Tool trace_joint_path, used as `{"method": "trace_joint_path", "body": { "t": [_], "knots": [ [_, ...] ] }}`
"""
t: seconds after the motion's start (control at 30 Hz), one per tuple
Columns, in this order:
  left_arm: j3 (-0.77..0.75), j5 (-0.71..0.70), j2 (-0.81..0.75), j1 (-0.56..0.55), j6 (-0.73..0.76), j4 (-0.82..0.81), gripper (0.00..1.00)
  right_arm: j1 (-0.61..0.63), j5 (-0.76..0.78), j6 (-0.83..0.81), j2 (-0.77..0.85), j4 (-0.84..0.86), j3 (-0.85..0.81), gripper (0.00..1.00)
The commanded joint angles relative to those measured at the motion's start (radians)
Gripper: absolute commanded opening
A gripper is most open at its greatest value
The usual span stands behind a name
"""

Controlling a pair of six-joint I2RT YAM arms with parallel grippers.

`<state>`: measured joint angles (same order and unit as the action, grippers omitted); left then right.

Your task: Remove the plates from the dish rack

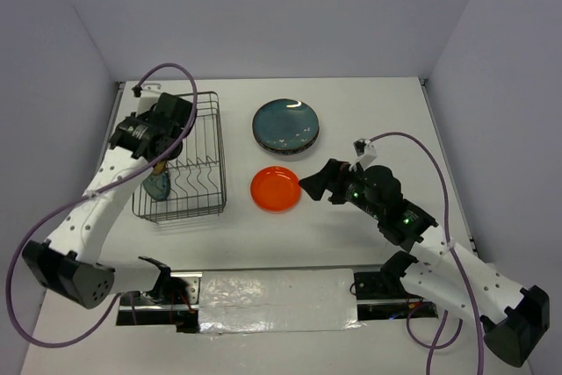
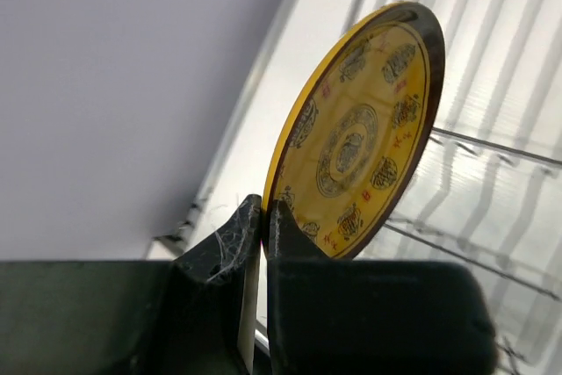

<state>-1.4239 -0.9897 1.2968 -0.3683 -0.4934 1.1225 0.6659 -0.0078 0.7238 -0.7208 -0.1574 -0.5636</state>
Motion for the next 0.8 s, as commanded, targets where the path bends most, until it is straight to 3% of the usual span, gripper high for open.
{"method": "trace_joint_path", "body": {
  "t": [0.0,0.03,0.1,0.13,0.23,0.37,0.57,0.77],
  "knots": [
    [-0.046,0.151,-0.146,-0.008,0.061,-0.085,0.00,0.015,-0.179,0.003,-0.006,0.218,0.044,1.00],
    [-0.029,0.347,-0.178,-0.006,0.091,-0.125,0.00,0.014,-0.216,0.011,-0.017,0.311,0.051,1.00],
    [0.020,0.556,-0.275,-0.008,0.093,-0.240,0.00,0.018,-0.311,0.040,-0.061,0.439,0.064,1.00],
    [0.042,0.735,-0.301,-0.008,0.073,-0.274,0.00,0.026,-0.336,0.048,-0.078,0.485,0.065,1.00],
    [0.129,1.005,-0.378,-0.008,0.032,-0.400,0.00,0.050,-0.367,0.072,-0.137,0.571,0.030,1.00],
    [0.241,1.237,-0.450,-0.008,-0.025,-0.533,0.00,0.074,-0.295,0.078,-0.177,0.542,-0.036,1.00],
    [0.356,1.414,-0.498,-0.008,-0.094,-0.684,0.00,0.075,-0.210,0.103,-0.223,0.535,-0.064,0.94],
    [0.414,1.507,-0.501,-0.008,-0.120,-0.757,0.00,0.075,-0.242,0.106,-0.272,0.579,-0.065,0.48]
  ]
}}
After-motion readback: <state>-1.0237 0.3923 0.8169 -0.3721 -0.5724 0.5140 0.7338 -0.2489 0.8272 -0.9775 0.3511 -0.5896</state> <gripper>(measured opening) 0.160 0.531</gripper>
